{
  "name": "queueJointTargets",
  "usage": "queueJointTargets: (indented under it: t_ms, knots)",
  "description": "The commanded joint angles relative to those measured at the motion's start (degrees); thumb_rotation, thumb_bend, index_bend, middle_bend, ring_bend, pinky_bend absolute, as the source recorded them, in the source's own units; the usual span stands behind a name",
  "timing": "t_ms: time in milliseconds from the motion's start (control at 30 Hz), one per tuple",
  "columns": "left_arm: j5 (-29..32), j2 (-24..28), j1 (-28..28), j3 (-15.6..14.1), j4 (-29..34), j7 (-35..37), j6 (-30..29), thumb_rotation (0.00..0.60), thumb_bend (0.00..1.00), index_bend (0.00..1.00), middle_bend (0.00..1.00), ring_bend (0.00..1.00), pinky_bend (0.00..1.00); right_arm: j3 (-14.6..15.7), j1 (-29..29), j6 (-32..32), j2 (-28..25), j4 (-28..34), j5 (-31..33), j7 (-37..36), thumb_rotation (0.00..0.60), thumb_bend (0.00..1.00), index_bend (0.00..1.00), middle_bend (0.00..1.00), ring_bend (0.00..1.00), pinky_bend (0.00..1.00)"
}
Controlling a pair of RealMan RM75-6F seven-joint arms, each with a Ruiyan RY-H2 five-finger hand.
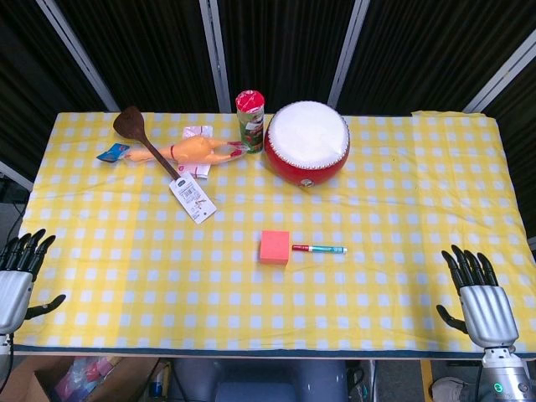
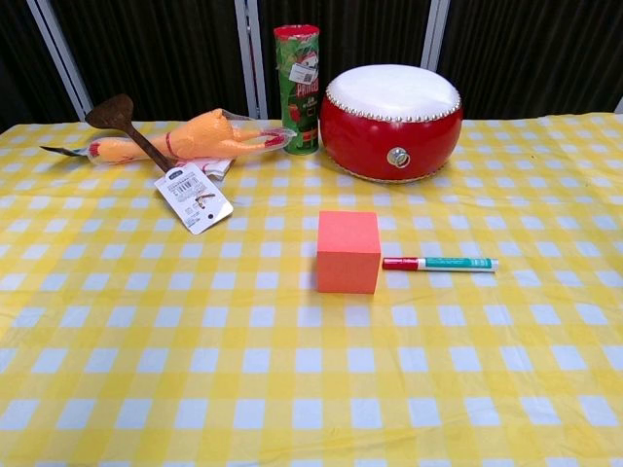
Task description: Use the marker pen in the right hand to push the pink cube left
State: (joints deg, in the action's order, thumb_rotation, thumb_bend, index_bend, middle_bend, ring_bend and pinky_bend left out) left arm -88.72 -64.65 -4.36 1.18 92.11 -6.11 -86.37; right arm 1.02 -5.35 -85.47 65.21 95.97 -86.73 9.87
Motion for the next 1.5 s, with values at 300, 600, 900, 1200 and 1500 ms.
queueJointTargets:
  t_ms: [300, 600, 900, 1200, 1500]
  knots:
    - [-0.29, -0.13, 0.14, -0.06, -0.13, -0.30, -0.54, 0.600, 0.00, 0.00, 0.00, 0.00, 0.00, -1.21, -1.02, 0.37, 1.53, 1.31, -1.72, -0.17, 0.600, 0.29, 0.00, 0.00, 0.00, 0.00]
    - [1.15, -0.55, 0.01, 0.31, 0.05, -0.69, 0.21, 0.600, 0.00, 0.00, 0.00, 0.00, 0.00, -3.48, -3.45, 3.08, 2.63, 9.14, -0.65, 4.74, 0.600, 0.29, 0.09, 0.00, 0.00, 0.00]
    - [0.37, -0.25, 0.48, -0.01, 0.23, -0.50, -0.83, 0.600, 0.00, 0.00, 0.00, 0.00, 0.00, -7.78, -8.48, 10.28, 7.88, 12.53, 8.75, 12.69, 0.600, 0.29, 0.16, 0.00, 0.00, 0.00]
    - [-0.56, 0.82, 0.68, -0.33, -0.34, 0.36, -1.40, 0.600, 0.00, 0.00, 0.00, 0.00, 0.00, -11.88, -15.35, 15.97, 15.97, 9.25, 19.69, 22.62, 0.600, 0.29, 0.16, 0.00, 0.00, 0.00]
    - [-0.60, 1.68, 0.58, -0.54, -0.88, 1.80, -0.89, 0.600, 0.00, 0.00, 0.00, 0.00, 0.00, -13.79, -20.75, 18.54, 22.95, 3.58, 28.46, 30.24, 0.600, 0.29, 0.25, 0.00, 0.00, 0.00]
